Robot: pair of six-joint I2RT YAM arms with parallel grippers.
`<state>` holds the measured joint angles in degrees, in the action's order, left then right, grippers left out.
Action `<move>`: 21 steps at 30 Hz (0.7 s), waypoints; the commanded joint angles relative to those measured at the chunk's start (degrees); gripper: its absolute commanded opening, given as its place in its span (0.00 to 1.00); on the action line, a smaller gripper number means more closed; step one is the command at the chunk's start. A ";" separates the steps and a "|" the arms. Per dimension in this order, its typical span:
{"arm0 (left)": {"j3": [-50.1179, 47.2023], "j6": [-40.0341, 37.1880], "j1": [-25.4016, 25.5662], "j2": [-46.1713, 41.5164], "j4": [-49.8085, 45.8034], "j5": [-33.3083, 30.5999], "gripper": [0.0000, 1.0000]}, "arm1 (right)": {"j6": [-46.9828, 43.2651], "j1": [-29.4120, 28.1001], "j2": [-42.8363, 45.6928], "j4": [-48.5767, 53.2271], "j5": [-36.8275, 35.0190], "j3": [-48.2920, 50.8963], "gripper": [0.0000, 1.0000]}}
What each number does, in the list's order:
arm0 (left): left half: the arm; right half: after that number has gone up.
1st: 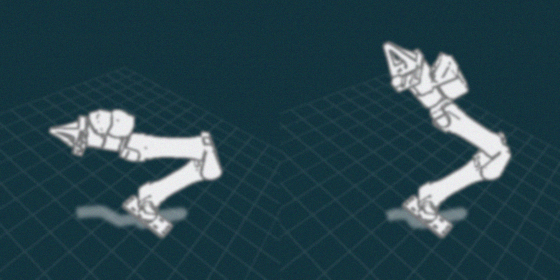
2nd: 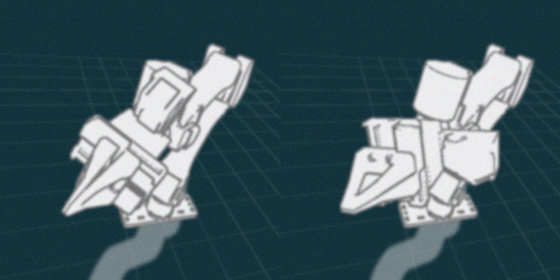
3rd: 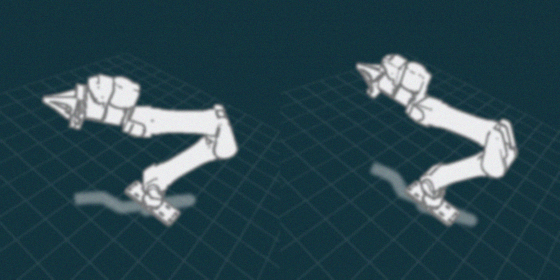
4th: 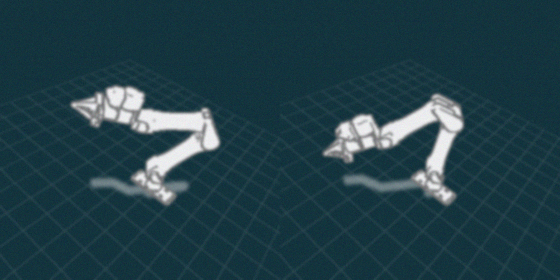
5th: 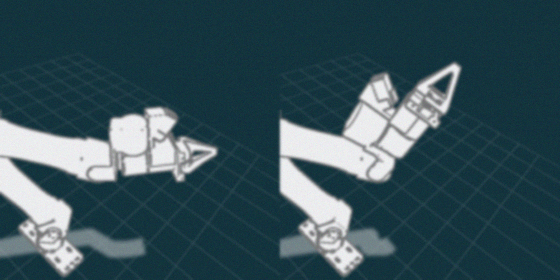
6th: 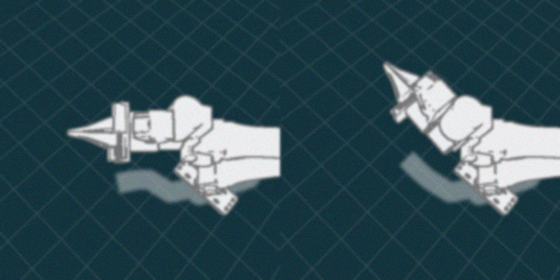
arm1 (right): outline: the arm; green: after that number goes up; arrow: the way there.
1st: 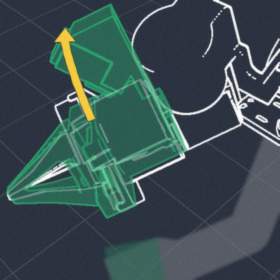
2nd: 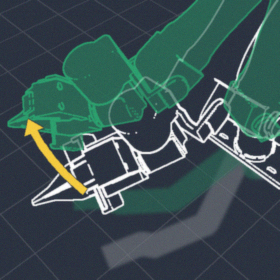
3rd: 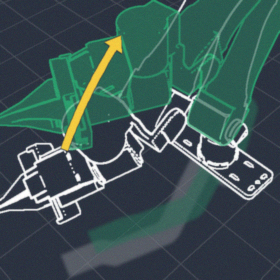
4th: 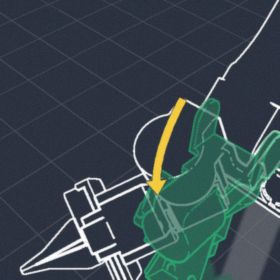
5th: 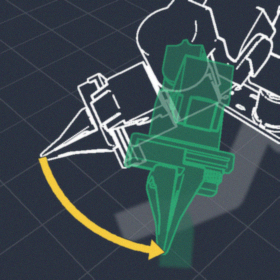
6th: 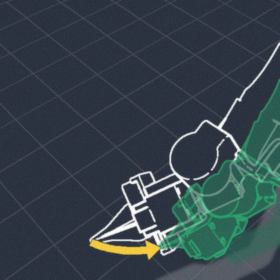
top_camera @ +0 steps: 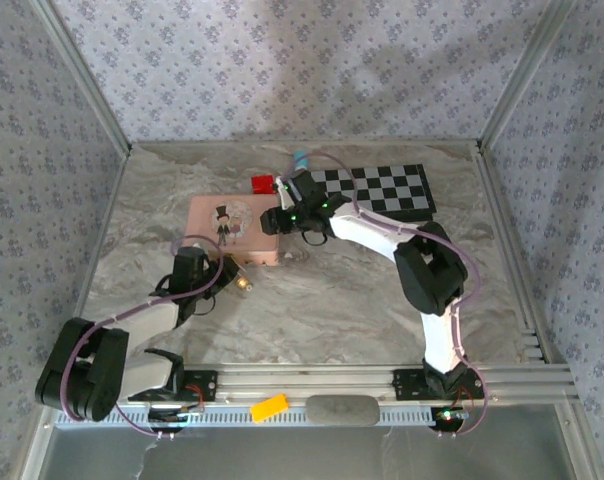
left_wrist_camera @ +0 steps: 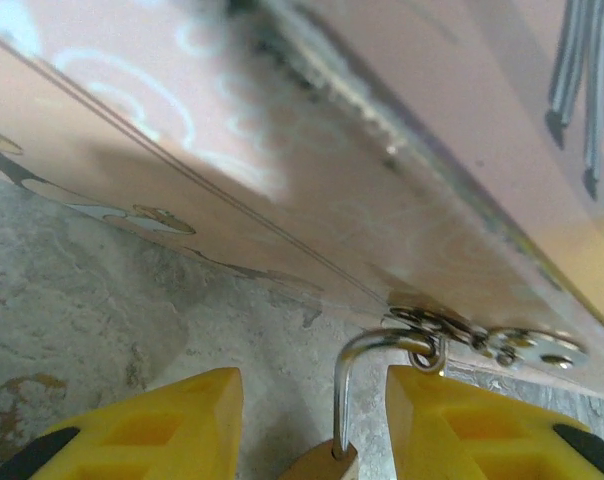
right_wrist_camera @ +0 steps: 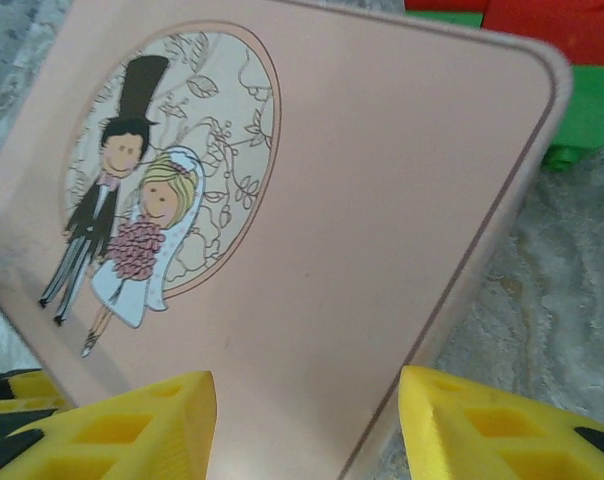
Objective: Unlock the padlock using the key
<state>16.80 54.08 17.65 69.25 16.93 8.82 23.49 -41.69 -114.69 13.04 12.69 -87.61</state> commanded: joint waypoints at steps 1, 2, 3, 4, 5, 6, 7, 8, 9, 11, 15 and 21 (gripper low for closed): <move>1.32 0.58 0.36 2.78 1.67 -1.02 0.40 | 2.87 -0.59 -1.90 -0.76 -2.19 -2.61 0.52; 1.73 0.58 0.37 3.74 1.60 -0.92 0.40 | 3.37 -0.58 -2.37 -0.91 -2.40 -2.73 0.52; 2.20 0.79 0.37 4.62 1.30 -0.98 0.39 | 3.74 -0.71 -2.76 -1.14 -2.72 -2.89 0.52; 2.42 0.92 0.37 5.35 1.11 -0.92 0.38 | 4.01 -0.70 -3.10 -1.09 -3.07 -2.95 0.52; 2.77 1.06 0.37 6.07 0.80 -0.91 0.37 | 4.32 -0.68 -3.46 -1.14 -3.32 -3.15 0.52; 3.04 1.11 0.37 6.49 0.45 -0.91 0.36 | 4.45 -0.76 -3.75 -1.03 -3.43 -3.26 0.52; 3.19 1.04 0.38 6.71 0.26 -0.91 0.34 | 4.55 -0.90 -3.99 -0.98 -3.61 -3.42 0.52; 3.32 1.01 0.37 6.68 -0.13 -1.03 0.33 | 4.59 -0.93 -4.06 -0.78 -3.93 -3.44 0.52; 3.26 0.95 0.42 6.57 -0.35 -1.34 0.33 | 4.52 -1.01 -4.29 -0.72 -4.15 -3.44 0.52; 3.08 0.93 0.39 6.51 -0.23 -2.42 0.32 | 4.58 -1.12 -4.55 0.00 -5.44 -3.58 0.52; 3.58 0.85 0.38 7.50 0.47 -2.93 0.26 | 5.23 -1.20 -4.75 1.04 -7.54 -3.49 0.52; 4.61 0.60 0.37 6.92 -3.75 -3.49 0.15 | 5.43 -1.68 -3.92 0.72 -8.53 -3.17 0.52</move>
<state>20.80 55.07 17.80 76.23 17.91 7.01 27.92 -42.98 -117.23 11.29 6.59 -90.39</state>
